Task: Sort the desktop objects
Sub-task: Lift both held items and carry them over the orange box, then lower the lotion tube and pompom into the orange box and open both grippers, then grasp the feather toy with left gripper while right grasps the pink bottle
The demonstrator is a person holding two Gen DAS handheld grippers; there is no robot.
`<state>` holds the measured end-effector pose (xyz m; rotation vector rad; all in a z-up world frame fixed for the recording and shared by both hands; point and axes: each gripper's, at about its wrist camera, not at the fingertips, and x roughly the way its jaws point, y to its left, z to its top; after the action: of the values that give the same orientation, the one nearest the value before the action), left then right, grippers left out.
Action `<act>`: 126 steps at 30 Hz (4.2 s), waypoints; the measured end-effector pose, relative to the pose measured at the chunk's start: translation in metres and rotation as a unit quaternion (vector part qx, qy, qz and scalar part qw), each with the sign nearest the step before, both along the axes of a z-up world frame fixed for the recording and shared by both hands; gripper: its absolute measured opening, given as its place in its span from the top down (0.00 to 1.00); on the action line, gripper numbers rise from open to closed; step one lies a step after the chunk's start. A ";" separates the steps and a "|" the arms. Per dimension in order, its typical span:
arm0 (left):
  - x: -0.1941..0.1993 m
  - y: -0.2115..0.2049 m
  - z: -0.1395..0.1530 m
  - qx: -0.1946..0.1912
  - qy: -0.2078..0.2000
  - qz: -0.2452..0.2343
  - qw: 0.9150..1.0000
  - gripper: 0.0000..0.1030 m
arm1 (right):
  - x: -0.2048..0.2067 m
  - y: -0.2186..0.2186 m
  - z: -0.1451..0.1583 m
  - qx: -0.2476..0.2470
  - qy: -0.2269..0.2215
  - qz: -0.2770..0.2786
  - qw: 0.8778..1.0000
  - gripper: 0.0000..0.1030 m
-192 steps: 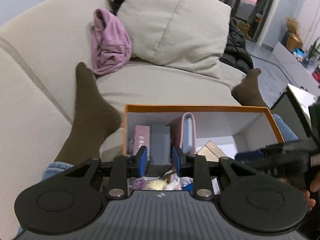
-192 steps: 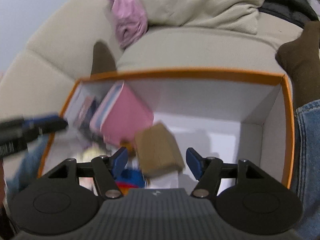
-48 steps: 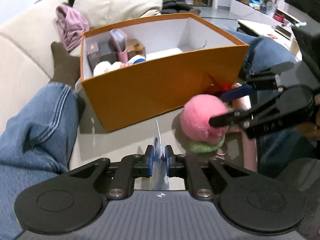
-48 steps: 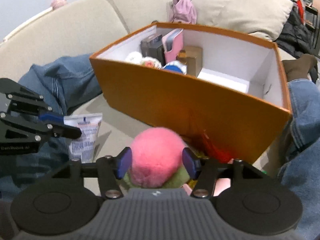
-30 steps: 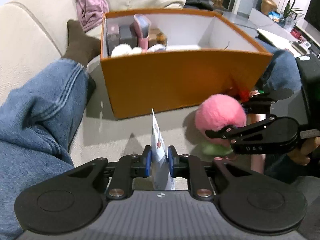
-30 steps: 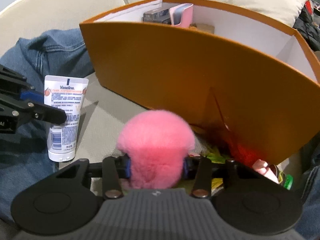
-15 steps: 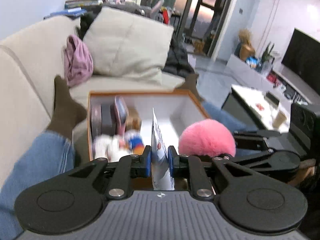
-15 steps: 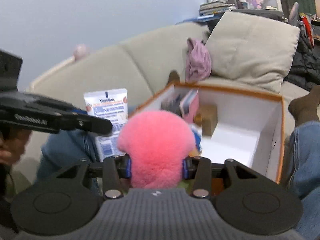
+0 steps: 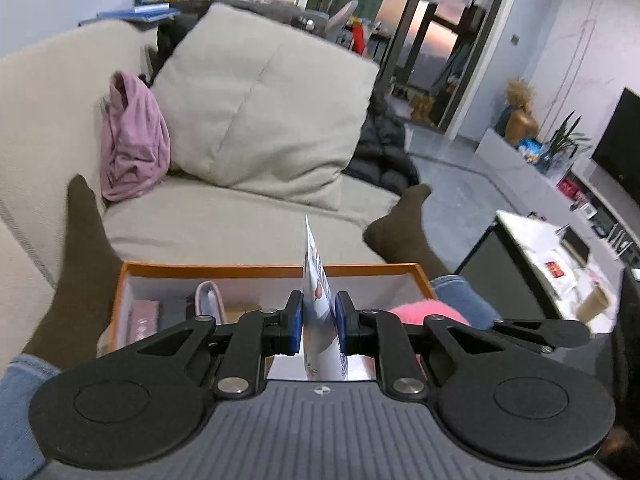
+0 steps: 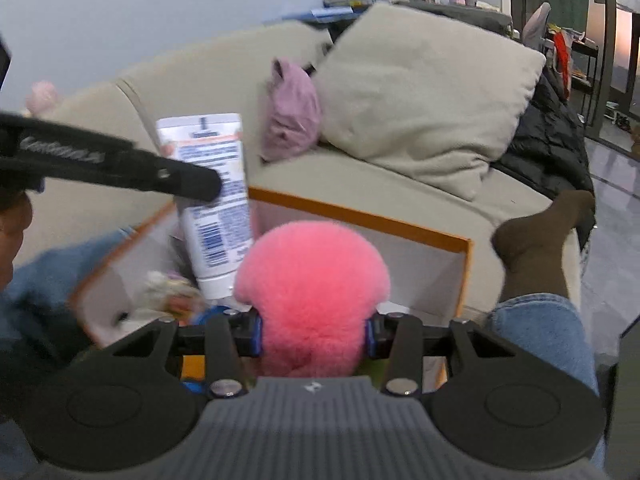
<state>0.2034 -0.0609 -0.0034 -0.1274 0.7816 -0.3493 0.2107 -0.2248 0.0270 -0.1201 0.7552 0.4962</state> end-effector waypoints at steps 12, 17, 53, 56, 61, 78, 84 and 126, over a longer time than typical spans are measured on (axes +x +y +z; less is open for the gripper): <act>0.035 -0.032 -0.057 0.095 -0.034 -0.052 0.993 0.82 | 0.064 0.018 -0.040 -0.055 0.086 0.020 0.995 0.56; 0.039 -0.029 -0.067 0.098 -0.008 -0.064 0.993 0.82 | 0.083 0.027 -0.054 -0.065 0.116 0.021 0.991 0.56; -0.029 0.053 -0.028 0.036 0.050 0.023 0.998 0.82 | 0.066 0.040 -0.055 -0.017 0.187 0.035 0.982 0.42; -0.035 0.064 -0.032 0.035 0.058 0.043 0.997 0.82 | 0.063 0.029 -0.049 -0.001 0.202 0.022 0.979 0.43; -0.043 0.076 -0.037 0.016 0.066 0.055 0.996 0.82 | 0.063 0.026 -0.065 0.017 0.251 0.001 0.968 0.71; -0.081 0.065 -0.023 0.002 0.049 0.013 0.999 0.82 | 0.047 0.025 -0.040 0.015 0.180 -0.015 0.984 0.69; -0.110 0.043 -0.015 -0.003 0.043 -0.054 0.998 0.82 | -0.008 0.000 -0.002 0.044 0.096 -0.033 0.994 0.69; -0.132 -0.047 -0.116 0.039 0.138 -0.162 0.976 0.70 | -0.126 -0.032 -0.076 -0.025 0.189 -0.115 0.975 0.66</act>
<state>0.0713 -0.1081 -0.1197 0.0288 1.0931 -0.6177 0.0843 -0.2567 -0.0492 0.0169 1.1393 0.2804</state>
